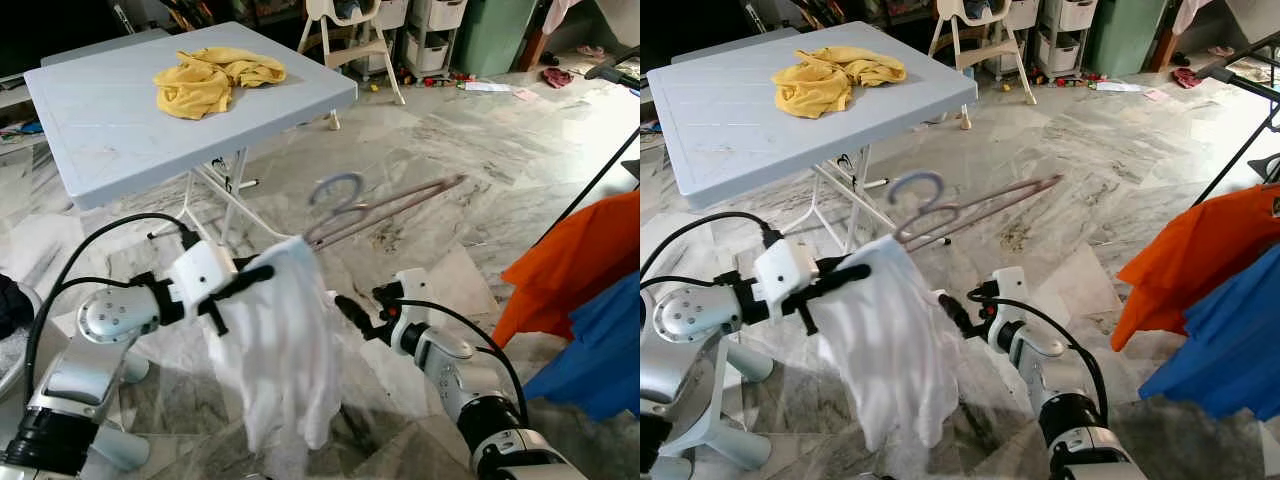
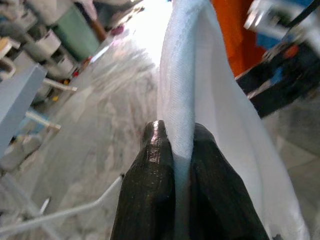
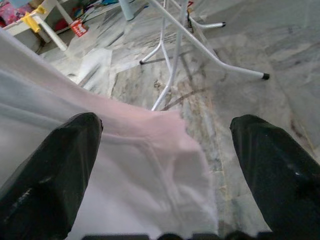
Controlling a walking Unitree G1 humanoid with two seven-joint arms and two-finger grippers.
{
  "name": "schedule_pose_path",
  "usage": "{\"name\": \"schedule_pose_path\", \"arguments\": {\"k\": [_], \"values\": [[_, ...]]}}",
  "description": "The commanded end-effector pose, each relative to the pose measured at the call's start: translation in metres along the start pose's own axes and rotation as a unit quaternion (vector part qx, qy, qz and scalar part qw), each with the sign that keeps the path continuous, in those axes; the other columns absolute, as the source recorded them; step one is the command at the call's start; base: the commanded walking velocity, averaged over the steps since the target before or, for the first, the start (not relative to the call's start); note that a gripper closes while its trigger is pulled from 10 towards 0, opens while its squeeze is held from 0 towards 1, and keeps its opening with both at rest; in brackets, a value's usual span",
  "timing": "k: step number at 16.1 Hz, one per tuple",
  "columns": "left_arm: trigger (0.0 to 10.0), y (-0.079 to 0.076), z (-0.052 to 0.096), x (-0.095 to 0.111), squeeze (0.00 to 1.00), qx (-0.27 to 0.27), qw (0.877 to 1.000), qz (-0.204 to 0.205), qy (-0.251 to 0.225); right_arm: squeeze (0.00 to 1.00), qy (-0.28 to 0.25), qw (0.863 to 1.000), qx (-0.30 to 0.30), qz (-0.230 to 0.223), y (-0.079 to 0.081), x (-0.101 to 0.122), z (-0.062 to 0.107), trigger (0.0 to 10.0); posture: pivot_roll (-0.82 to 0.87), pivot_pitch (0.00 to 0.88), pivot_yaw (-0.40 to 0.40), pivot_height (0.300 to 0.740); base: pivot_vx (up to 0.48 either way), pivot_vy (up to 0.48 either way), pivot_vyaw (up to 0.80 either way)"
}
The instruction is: Hang hanger
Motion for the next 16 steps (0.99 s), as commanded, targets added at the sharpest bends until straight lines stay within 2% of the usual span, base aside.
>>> {"name": "schedule_pose_path", "arguments": {"k": [1, 2, 3, 4, 5, 6, 8, 9, 10, 12, 13, 14, 15, 16], "values": [[0.0, 0.001, 0.001, 0.012, 0.00, -0.004, 1.000, -0.007, -0.018, 1.00, -0.007, 1.000, 0.020, 0.008, 0.010, 0.006, -0.006, 10.0, 0.01, 0.059, 0.031, 0.740, 0.000, 0.000, 0.00], [0.0, -0.001, 0.001, 0.013, 0.00, -0.011, 1.000, -0.006, -0.020, 1.00, -0.015, 0.999, 0.039, 0.005, 0.017, 0.009, -0.007, 10.0, 0.02, 0.064, 0.033, 0.740, 0.000, 0.000, 0.00], [0.0, -0.008, 0.004, 0.015, 0.00, -0.030, 0.999, -0.012, -0.020, 1.00, -0.027, 0.995, 0.095, 0.019, 0.036, 0.015, -0.009, 10.0, 0.02, 0.064, 0.036, 0.740, 0.000, 0.000, 0.00], [0.0, -0.010, 0.005, 0.015, 0.00, -0.037, 0.999, -0.013, -0.021, 0.88, -0.018, 0.992, 0.126, 0.026, 0.044, 0.013, -0.008, 10.0, 0.03, 0.064, 0.039, 0.740, 0.000, 0.000, 0.00], [0.0, -0.012, 0.006, 0.015, 0.00, -0.045, 0.999, -0.017, -0.021, 0.20, -0.005, 0.987, 0.154, 0.034, 0.050, 0.009, -0.005, 10.0, 0.03, 0.063, 0.041, 0.740, 0.000, 0.000, 0.00], [0.0, -0.013, 0.007, 0.015, 0.00, -0.056, 0.998, -0.030, -0.019, 0.00, 0.035, 0.979, 0.193, 0.054, 0.056, -0.004, 0.001, 10.0, 0.03, 0.065, 0.043, 0.740, 0.000, 0.000, 0.00], [0.0, -0.009, 0.007, 0.016, 0.00, -0.057, 0.997, -0.041, -0.017, 0.00, 0.078, 0.978, 0.183, 0.068, 0.046, -0.017, 0.005, 10.0, 0.02, 0.067, 0.043, 0.740, 0.000, 0.000, 0.00], [0.0, -0.005, 0.006, 0.017, 0.00, -0.053, 0.997, -0.045, -0.019, 0.00, 0.089, 0.980, 0.154, 0.094, 0.035, -0.022, 0.005, 10.0, 0.02, 0.068, 0.043, 0.740, 0.000, 0.000, 0.00], [0.0, -0.004, 0.006, 0.019, 0.00, -0.054, 0.997, -0.046, -0.024, 0.00, 0.089, 0.982, 0.134, 0.103, 0.026, -0.022, 0.006, 10.0, 0.03, 0.069, 0.045, 0.740, 0.000, 0.000, 0.00], [0.0, -0.004, 0.008, 0.018, 0.00, -0.058, 0.997, -0.048, -0.022, 0.00, 0.093, 0.975, 0.128, 0.156, 0.019, -0.022, 0.011, 10.0, 0.03, 0.070, 0.047, 0.740, 0.000, 0.000, 0.00], [0.0, -0.005, 0.010, 0.015, 0.00, -0.069, 0.996, -0.053, -0.017, 0.00, 0.132, 0.955, 0.104, 0.244, 0.001, -0.028, 0.019, 10.0, 0.03, 0.072, 0.051, 0.740, 0.000, 0.000, 0.00], [0.0, -0.005, 0.012, 0.014, 0.00, -0.076, 0.995, -0.057, -0.013, 0.00, 0.149, 0.937, 0.071, 0.309, -0.020, -0.023, 0.028, 10.0, 0.03, 0.073, 0.053, 0.740, 0.000, 0.000, 0.00], [0.0, -0.005, 0.013, 0.014, 0.00, -0.079, 0.995, -0.059, -0.013, 0.00, 0.131, 0.942, 0.057, 0.305, -0.026, -0.010, 0.030, 10.0, 0.03, 0.073, 0.054, 0.740, 0.000, 0.000, 0.00], [0.0, -0.005, 0.013, 0.015, 0.00, -0.083, 0.995, -0.061, -0.015, 0.00, 0.107, 0.950, 0.063, 0.287, -0.025, 0.003, 0.030, 10.0, 0.04, 0.075, 0.056, 0.740, 0.000, 0.000, 0.00]]}}
Point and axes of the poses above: a point about 5 cm out from each wrist's last joint towards the gripper, its own z axis pointing back from the gripper into the wrist, its own x axis along the axis of the wrist's last joint, y = z × x, the point moved 6 cm from there along -z, pointing out of the wrist towards the gripper, and after that the axes turned 14 degrees about -z, right-handed, at the moved point
